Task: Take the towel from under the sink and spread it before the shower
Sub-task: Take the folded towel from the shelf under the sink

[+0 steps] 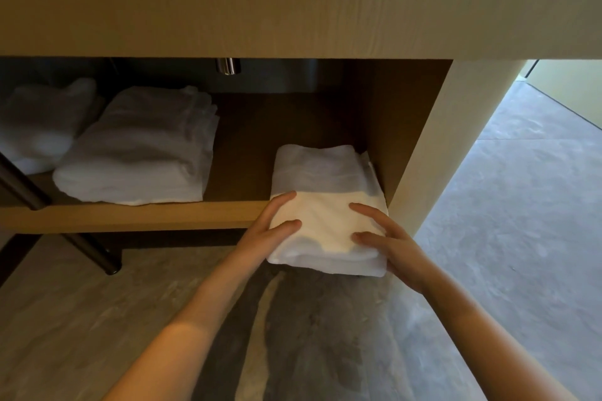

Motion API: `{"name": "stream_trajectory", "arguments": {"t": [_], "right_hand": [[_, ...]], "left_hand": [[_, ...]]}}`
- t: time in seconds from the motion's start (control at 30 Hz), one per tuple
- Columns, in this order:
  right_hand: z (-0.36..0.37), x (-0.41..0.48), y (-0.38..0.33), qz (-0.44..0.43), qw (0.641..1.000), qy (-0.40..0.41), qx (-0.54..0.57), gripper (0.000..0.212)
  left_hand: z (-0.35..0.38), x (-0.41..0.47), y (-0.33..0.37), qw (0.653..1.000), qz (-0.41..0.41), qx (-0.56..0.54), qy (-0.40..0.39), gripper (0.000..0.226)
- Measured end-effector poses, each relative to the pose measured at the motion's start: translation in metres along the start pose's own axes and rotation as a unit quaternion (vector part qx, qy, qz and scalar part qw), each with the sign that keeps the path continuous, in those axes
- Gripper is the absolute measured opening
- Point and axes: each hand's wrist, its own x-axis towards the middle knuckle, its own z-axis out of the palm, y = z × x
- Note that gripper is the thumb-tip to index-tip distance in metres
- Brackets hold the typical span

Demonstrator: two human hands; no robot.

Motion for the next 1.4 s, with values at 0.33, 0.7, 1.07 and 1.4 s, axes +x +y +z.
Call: {"name": "stream_trajectory", "arguments": {"t": [0.33,0.7,1.07,1.4], "right_hand": [[0.003,-0.003,0.008,-0.034,0.998,0.046,-0.040,0.070],[0.030,-0.118,-0.032,0.132,0.991,-0.005,0.024,0.075],[0.023,-0.323,-0.251,0.222,0.968,-0.043,0.107,0.077],[-0.004,-0.443,-0.488,0.133,0.988,-0.031,0.076,0.079]], "left_hand": [[0.001,-0.007,-0.005,0.998,-0.054,-0.012,-0.010,0.077],[0.009,-0.134,0.058,0.981,-0.158,-0.114,-0.015,0.078],[0.008,-0.302,0.291,0.962,-0.248,-0.109,-0.025,0.083],[-0.019,-0.390,0.543,0.981,-0.182,-0.070,-0.017,0.080]]}}
